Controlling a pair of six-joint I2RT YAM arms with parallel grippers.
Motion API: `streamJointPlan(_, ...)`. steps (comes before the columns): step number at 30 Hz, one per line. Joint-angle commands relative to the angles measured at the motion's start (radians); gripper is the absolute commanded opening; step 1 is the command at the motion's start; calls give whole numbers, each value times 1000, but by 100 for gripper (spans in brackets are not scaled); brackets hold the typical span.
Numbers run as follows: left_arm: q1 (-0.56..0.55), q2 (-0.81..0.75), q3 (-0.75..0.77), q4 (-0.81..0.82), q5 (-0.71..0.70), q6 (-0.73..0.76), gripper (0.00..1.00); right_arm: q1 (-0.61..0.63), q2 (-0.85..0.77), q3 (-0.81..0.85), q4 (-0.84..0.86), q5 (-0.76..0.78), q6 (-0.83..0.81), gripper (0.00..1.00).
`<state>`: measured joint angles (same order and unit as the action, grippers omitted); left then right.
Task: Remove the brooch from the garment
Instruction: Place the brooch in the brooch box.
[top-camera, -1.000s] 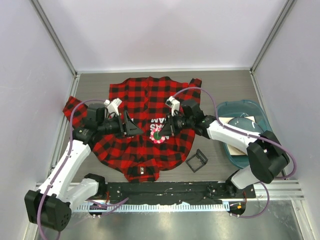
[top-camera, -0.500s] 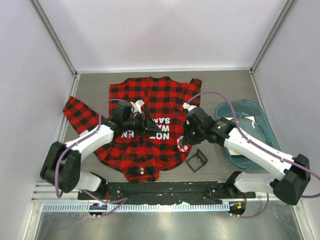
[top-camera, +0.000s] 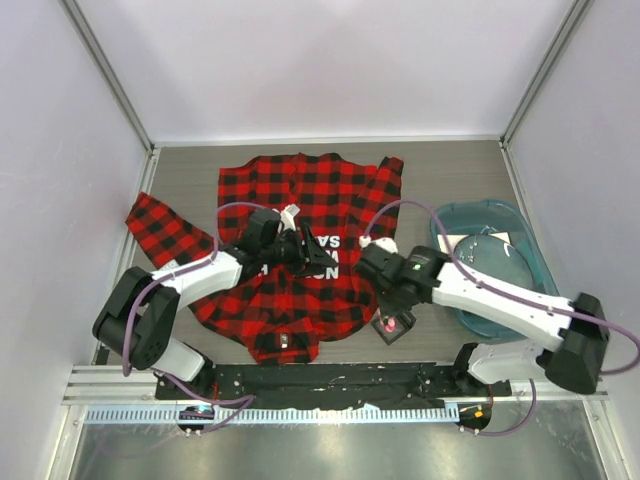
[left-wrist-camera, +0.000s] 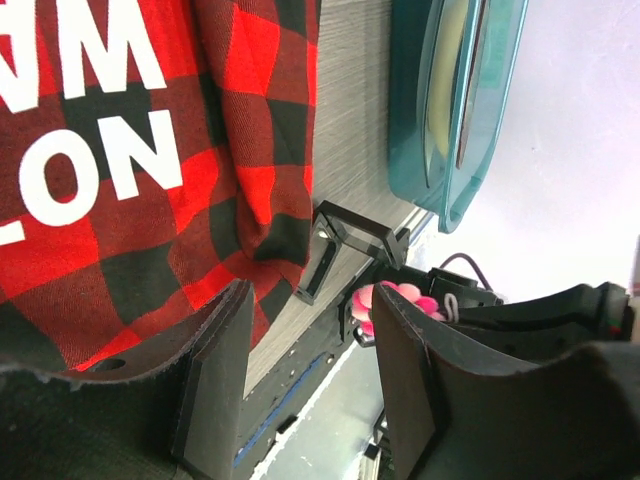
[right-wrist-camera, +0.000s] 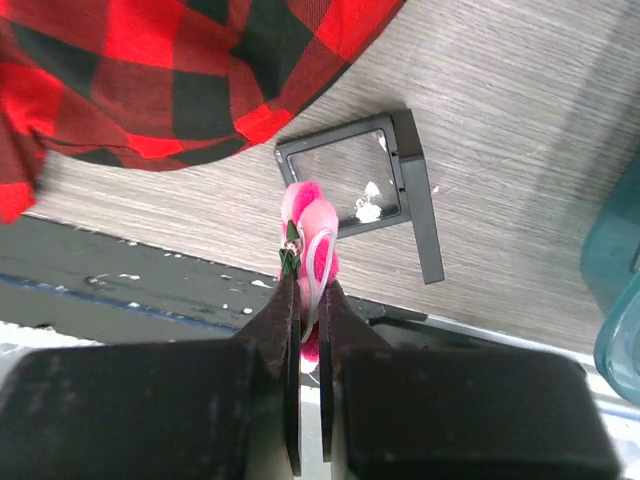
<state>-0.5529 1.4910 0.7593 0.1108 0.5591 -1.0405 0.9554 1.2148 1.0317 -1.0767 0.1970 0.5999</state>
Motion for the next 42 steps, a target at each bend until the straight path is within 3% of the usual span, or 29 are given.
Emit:
streamJointPlan(1,-7,-32,-14,61,-2,7,54,123,133,86,-104,210,109,1)
streamJointPlan(4,-7,-58,-35,55,-19,14,54,205,253,129,-189,325,167,1)
streamJointPlan(11,2,-162,-83,27,-62,30,54,258,396,160,-281,475,213,2)
streamJointPlan(22,94,-322,-176,-31,-84,48,54,289,535,145,-238,527,196,8)
streamJointPlan(32,113,-345,-166,-63,-67,73,55,295,592,81,-180,518,166,14)
streamJointPlan(38,116,-357,-167,-76,-64,77,55,304,569,76,-125,455,118,33)
streamJointPlan(42,119,-367,-170,-88,-65,80,55,307,519,82,-85,359,89,41)
